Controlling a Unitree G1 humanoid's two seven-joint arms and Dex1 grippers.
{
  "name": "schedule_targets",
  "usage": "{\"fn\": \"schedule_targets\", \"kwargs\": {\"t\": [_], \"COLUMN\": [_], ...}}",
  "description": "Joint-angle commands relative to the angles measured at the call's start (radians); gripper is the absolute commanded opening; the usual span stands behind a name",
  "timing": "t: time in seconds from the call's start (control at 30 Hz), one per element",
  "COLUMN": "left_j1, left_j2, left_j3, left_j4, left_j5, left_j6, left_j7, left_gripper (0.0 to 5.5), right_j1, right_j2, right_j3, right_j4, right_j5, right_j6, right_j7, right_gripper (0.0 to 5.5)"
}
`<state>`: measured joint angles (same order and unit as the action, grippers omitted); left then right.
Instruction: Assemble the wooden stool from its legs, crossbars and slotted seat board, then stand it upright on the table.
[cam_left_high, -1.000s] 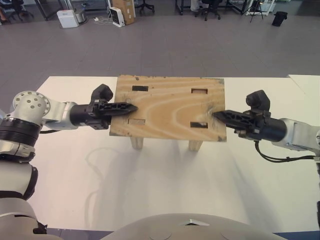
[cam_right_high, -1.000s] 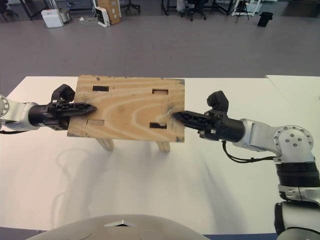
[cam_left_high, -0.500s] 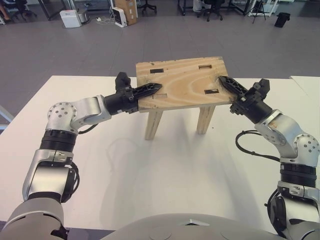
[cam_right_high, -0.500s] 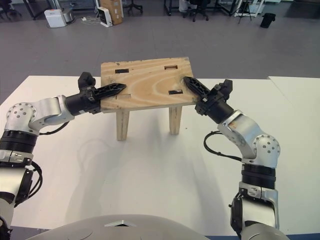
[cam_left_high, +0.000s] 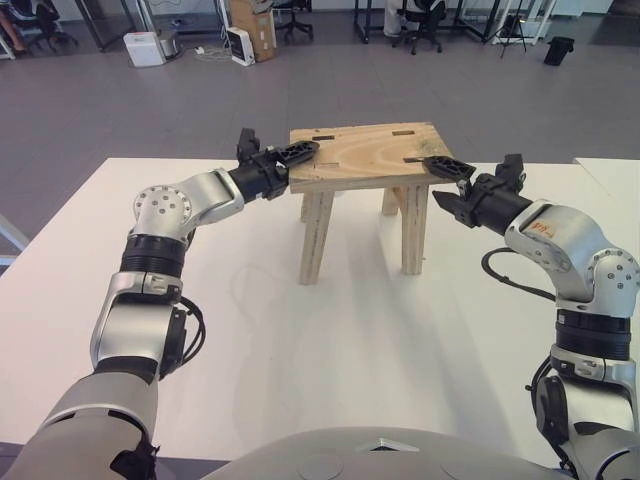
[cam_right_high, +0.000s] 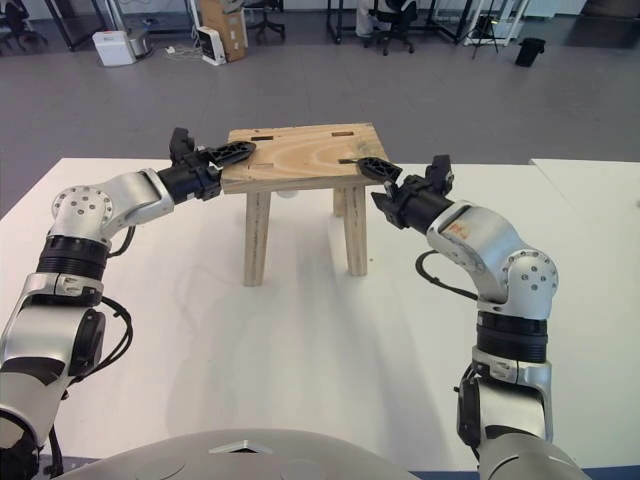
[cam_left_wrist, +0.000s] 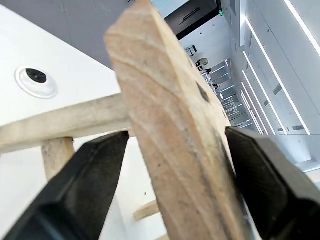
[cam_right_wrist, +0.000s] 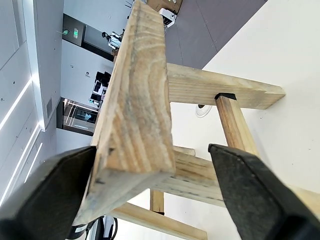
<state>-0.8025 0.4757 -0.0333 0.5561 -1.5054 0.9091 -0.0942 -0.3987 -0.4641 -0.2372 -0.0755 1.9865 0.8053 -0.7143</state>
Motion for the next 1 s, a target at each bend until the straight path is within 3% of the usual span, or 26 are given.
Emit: {"fn": "schedule_targets", "kwargs": {"t": [0.03, 0.17, 0.37, 0.53, 0.67, 0.77, 1.0], "left_j1": [0.098, 0.112, 0.188, 0.252, 0.414, 0.486, 0.549], "left_j2": [0.047, 0.06, 0.089, 0.027, 0.006, -0.086, -0.168], "left_j3": [-0.014, 0.099, 0.223, 0.332, 0.277, 0.307, 0.277], "left_j4": [0.083, -0.03, -0.14, -0.283, -0.329, -0.312, -0.239], "left_j5": [0.253, 0.287, 0.344, 0.429, 0.632, 0.693, 0.912], "left_j6": [-0.006, -0.041, -0.008, -0.191, -0.351, -0.474, -0.706], "left_j7": [-0.065, -0.111, -0.132, -0.228, -0.303, -0.308, -0.285], "left_gripper": [3.48, 3.48, 3.48, 3.48, 3.48, 3.48, 3.48], "right_j1": [0.08, 0.13, 0.219, 0.296, 0.341, 0.374, 0.369], "right_j2": [0.012, -0.043, -0.186, -0.191, -0.156, -0.107, 0.008], "right_j3": [-0.061, -0.111, -0.169, -0.183, -0.101, -0.008, 0.033], "right_j4": [-0.048, -0.116, -0.033, -0.057, -0.04, -0.063, -0.018], "right_j5": [-0.014, -0.014, -0.031, -0.145, -0.533, -0.84, -1.156], "right_j6": [0.167, 0.225, 0.209, 0.162, 0.026, -0.13, -0.294], "right_j7": [0.176, 0.33, 0.379, 0.477, 0.571, 0.626, 0.66], "right_gripper": [4.12, 4.12, 4.12, 4.12, 4.12, 4.12, 4.12]}}
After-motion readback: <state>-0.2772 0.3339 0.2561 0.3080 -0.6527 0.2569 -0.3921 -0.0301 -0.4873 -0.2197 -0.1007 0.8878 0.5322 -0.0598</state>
